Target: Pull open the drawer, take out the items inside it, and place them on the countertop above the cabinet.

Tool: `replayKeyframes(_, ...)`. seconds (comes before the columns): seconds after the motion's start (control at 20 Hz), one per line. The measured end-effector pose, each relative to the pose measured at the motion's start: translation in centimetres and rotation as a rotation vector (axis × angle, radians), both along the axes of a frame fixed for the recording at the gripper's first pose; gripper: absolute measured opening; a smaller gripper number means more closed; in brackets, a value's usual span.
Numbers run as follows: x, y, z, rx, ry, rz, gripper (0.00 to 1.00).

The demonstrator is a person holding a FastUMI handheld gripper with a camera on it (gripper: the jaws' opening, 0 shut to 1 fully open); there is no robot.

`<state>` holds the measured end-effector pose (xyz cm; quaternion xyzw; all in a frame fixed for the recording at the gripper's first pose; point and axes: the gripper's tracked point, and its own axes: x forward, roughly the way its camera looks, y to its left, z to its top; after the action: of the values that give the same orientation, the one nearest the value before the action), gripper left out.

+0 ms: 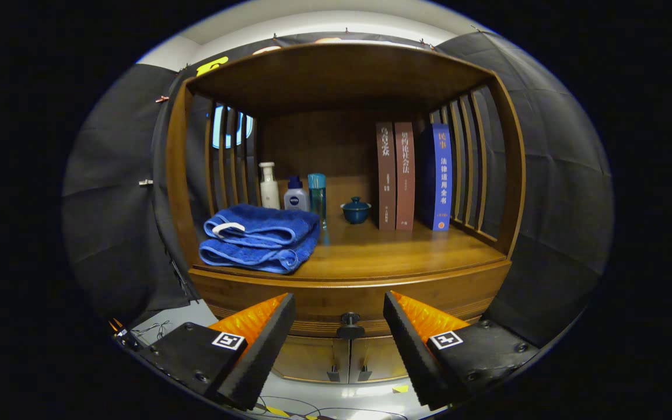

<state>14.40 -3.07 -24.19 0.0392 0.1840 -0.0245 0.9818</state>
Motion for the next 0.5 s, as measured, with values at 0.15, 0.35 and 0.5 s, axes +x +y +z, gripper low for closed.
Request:
replayKeyframes(0.15,1.2,-0.6,-3.4,-0.008,0.053,-0.019,0.99)
replayKeyframes(0.35,2.3,-0.8,-7.6,-0.024,0.126,-0.028,0.98)
replayKeyframes(0.5,3.1,-0.5,-9.6,-0.015,0.168,-0.019,0.99)
